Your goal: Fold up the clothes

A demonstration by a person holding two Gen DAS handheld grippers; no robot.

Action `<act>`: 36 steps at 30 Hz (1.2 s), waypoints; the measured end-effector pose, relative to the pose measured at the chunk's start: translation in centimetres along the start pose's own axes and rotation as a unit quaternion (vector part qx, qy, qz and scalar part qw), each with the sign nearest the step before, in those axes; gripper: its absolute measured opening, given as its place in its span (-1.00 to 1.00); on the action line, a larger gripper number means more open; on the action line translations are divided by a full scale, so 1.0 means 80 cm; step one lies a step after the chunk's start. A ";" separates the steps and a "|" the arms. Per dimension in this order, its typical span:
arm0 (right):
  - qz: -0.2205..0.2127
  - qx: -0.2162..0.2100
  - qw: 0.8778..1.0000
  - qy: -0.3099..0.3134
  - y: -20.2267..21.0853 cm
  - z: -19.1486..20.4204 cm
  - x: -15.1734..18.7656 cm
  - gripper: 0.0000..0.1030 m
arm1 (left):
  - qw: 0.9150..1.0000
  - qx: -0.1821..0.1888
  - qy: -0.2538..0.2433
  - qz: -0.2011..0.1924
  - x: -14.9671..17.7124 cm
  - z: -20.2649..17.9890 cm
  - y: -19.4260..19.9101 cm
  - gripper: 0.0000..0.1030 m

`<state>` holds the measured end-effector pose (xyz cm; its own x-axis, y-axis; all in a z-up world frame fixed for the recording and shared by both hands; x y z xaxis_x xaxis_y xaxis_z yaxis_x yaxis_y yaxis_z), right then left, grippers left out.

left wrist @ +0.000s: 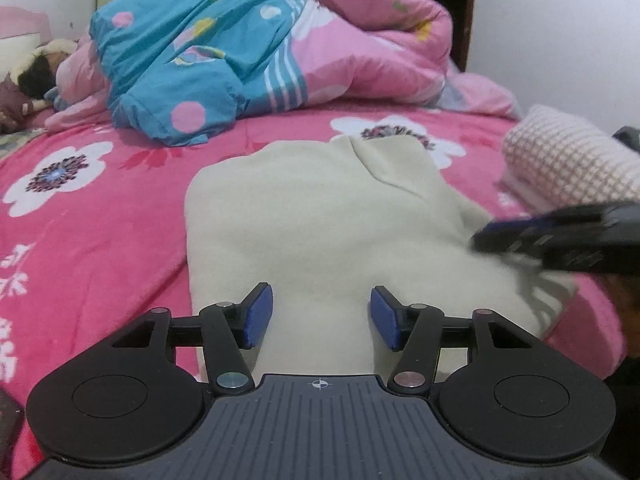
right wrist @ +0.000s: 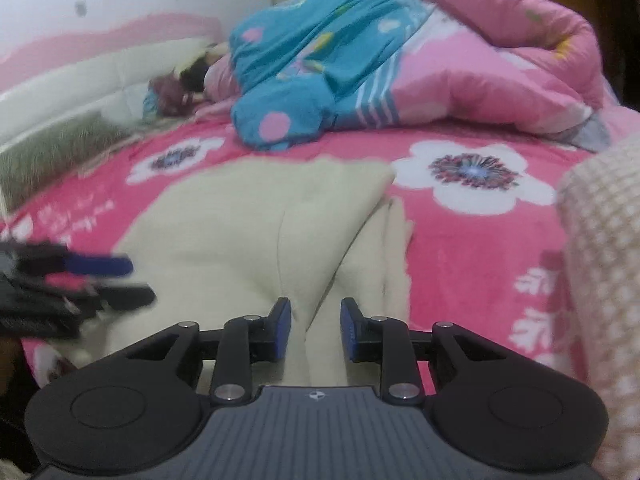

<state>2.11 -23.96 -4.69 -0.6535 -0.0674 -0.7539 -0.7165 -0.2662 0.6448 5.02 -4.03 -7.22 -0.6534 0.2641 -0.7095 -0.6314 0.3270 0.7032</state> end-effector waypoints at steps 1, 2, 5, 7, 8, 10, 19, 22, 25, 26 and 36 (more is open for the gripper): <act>-0.013 -0.008 1.000 0.006 0.013 0.002 0.000 -0.45 | 1.000 -0.003 0.002 0.005 -0.001 0.000 0.000 0.09; -0.027 -0.022 0.999 0.017 0.026 0.005 0.001 -0.45 | 1.000 -0.006 0.005 0.010 -0.002 -0.001 0.000 0.10; -0.054 -0.059 0.996 0.050 0.056 0.017 0.011 -0.45 | 1.000 -0.018 0.008 0.022 -0.004 -0.004 0.001 0.11; -0.041 -0.072 0.994 0.069 0.054 0.027 0.029 -0.45 | 0.999 -0.030 0.007 0.029 -0.006 -0.008 0.001 0.13; -0.030 -0.067 0.994 0.080 0.049 0.031 0.039 -0.44 | 0.999 -0.034 0.007 0.032 -0.007 -0.009 0.001 0.14; -0.004 -0.036 0.994 0.107 0.031 0.039 0.059 -0.44 | 0.998 -0.046 0.004 0.038 -0.009 -0.013 0.002 0.17; -0.017 -0.049 0.997 -0.061 0.046 -0.020 0.004 0.18 | 0.994 -0.089 -0.002 0.055 -0.016 -0.018 0.002 0.42; 0.003 -0.050 0.991 -0.122 0.032 -0.047 -0.004 0.25 | 0.993 -0.101 -0.003 0.060 -0.018 -0.019 0.001 0.51; 0.020 -0.058 0.986 -0.158 0.017 -0.062 -0.004 0.32 | 0.992 -0.109 0.000 0.063 -0.019 -0.018 0.000 0.61; 0.025 -0.057 0.985 -0.162 0.013 -0.064 -0.002 0.35 | 0.992 -0.112 0.000 0.064 -0.019 -0.018 0.000 0.63; 0.067 -0.066 0.976 -0.195 -0.020 -0.075 0.004 0.54 | 0.988 -0.138 0.002 0.070 -0.022 -0.014 -0.003 0.95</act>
<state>4.52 -29.31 -6.76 -0.8014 0.2540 -0.5416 -0.5967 -0.4039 0.6934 5.86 -5.56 -6.14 -0.7433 0.2860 -0.6048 -0.6247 0.0267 0.7804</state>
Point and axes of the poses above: each gripper's, at about its wrist camera, not at the fingertips, and y roughly against the way its jaws point, z to its left, x to its underside, the point moved 5 cm from there along -y, roughly the way its jaws point, and after that the axes turned 8 degrees about z, right-handed, at the moved point
